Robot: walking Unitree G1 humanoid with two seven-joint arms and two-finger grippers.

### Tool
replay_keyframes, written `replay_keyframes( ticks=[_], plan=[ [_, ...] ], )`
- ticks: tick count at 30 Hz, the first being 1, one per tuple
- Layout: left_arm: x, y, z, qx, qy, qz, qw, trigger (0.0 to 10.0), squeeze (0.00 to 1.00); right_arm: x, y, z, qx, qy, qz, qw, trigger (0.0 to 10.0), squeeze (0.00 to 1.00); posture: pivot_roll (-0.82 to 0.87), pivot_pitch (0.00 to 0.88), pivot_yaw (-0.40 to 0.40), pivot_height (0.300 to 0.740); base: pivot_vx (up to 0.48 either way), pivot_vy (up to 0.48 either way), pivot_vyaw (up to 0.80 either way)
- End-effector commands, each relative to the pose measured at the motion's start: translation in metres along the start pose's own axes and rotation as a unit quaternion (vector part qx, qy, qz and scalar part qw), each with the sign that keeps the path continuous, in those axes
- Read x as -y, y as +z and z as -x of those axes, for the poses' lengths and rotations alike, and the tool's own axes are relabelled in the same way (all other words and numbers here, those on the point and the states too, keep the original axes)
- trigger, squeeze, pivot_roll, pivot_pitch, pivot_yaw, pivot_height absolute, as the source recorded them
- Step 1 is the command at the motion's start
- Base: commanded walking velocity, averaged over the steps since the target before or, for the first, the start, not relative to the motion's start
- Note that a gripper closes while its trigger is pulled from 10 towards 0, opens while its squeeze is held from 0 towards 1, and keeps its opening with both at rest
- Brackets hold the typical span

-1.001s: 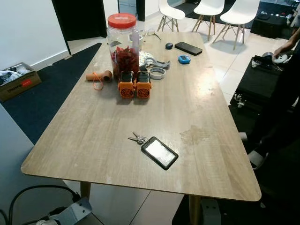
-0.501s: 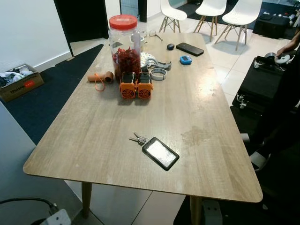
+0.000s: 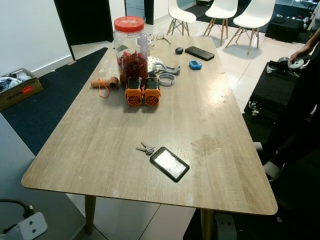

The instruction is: Hang keys on a hook

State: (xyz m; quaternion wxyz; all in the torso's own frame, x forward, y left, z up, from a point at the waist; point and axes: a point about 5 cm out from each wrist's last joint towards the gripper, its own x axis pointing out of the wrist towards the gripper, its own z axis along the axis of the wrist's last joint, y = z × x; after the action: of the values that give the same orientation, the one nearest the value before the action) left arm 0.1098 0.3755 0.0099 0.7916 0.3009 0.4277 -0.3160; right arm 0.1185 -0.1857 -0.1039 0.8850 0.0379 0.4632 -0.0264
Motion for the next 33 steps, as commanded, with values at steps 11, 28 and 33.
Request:
replay_keyframes(
  ticks=[11,28,33],
  plan=[
    [-0.042,0.022,0.039,0.076,-0.022,0.015,0.997,10.0,0.0,0.003,-0.006,0.002,-0.006,-0.002,-0.007,1.0,10.0,0.0,0.08,0.029,0.002,0.74,0.0,0.0,0.0],
    [-0.052,0.068,0.058,0.24,-0.058,0.048,0.968,10.0,0.0,0.001,-0.004,0.001,-0.006,0.001,-0.006,1.0,10.0,0.0,0.09,0.03,-0.001,0.74,0.0,0.0,0.0],
    [-0.049,0.068,0.064,0.232,-0.087,0.045,0.968,10.0,0.0,0.0,-0.003,0.001,-0.006,0.002,-0.004,1.0,10.0,0.0,0.09,0.026,-0.003,0.74,0.0,0.0,0.0]
  ],
)
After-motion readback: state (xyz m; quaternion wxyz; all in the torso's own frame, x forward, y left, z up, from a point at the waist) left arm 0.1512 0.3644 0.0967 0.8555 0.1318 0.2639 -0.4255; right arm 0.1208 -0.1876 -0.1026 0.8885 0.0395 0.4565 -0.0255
